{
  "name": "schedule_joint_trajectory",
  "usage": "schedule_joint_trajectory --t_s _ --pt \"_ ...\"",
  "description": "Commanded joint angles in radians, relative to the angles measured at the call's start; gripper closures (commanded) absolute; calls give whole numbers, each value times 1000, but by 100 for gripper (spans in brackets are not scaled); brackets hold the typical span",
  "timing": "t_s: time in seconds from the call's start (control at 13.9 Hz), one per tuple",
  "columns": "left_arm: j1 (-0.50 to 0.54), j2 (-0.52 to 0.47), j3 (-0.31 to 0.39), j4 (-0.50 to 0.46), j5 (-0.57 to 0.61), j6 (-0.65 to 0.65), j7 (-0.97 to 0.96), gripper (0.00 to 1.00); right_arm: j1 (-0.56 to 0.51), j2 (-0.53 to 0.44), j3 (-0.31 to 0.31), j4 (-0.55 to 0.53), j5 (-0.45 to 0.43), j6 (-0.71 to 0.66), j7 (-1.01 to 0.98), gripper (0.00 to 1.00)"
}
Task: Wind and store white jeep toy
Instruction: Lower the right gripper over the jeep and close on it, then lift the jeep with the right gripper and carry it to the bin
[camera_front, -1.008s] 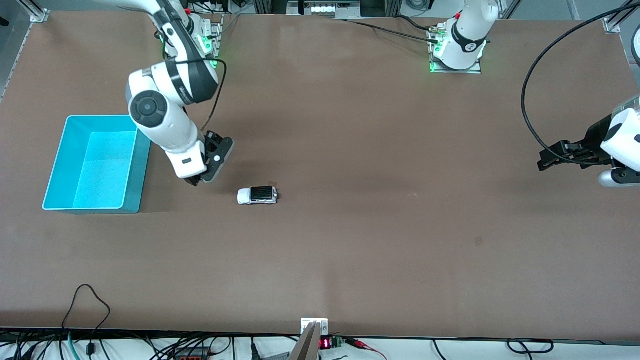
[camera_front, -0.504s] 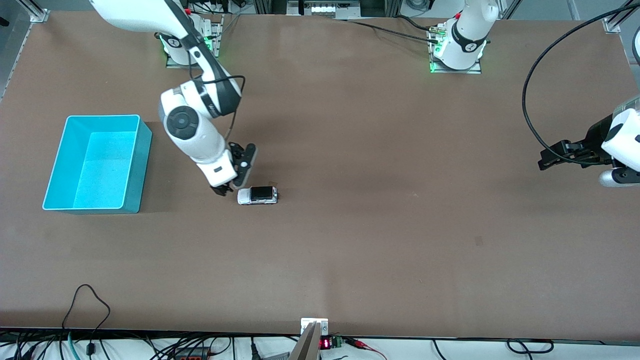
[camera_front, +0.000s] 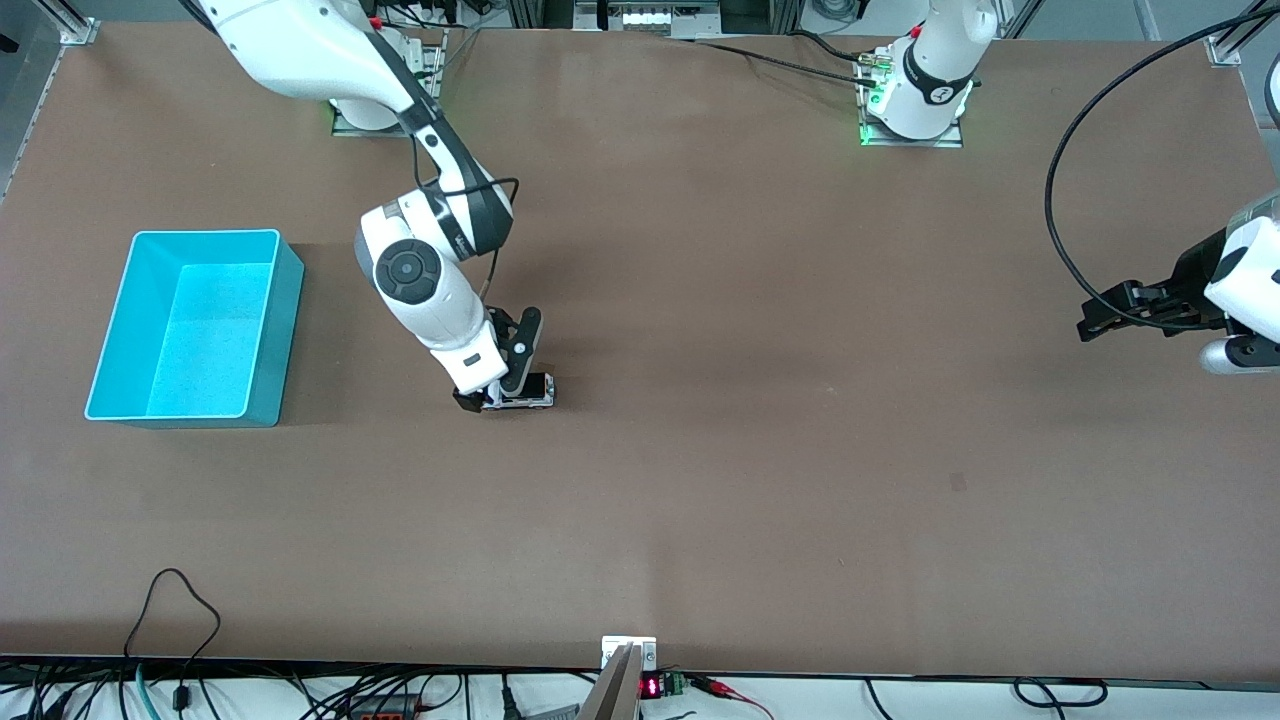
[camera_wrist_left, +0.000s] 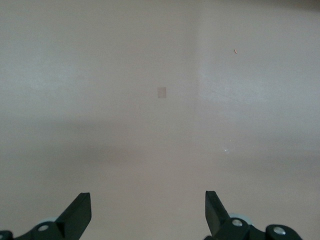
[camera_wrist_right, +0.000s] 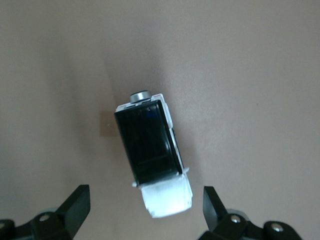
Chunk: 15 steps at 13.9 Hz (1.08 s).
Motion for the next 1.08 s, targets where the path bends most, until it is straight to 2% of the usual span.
schedule_joint_trajectory --t_s 0.0,0.5,0.58,0.65,0.94,1.01 --pt "-7 -18 9 -14 -12 7 11 0 30 50 -29 24 -28 73 -45 0" --pt "-7 -17 9 -17 -10 21 11 0 36 88 -37 24 -48 123 -70 0" --pt "-7 -17 9 -17 -10 21 11 0 41 91 -37 24 -60 129 -70 6" --pt "-7 -18 9 -25 -10 21 11 0 47 91 -37 24 -65 129 -68 15" --pt "-6 -17 11 -29 -10 36 11 0 48 90 -37 24 -61 129 -54 73" --pt "-6 -17 11 -29 -10 36 11 0 50 88 -37 24 -55 127 -45 83"
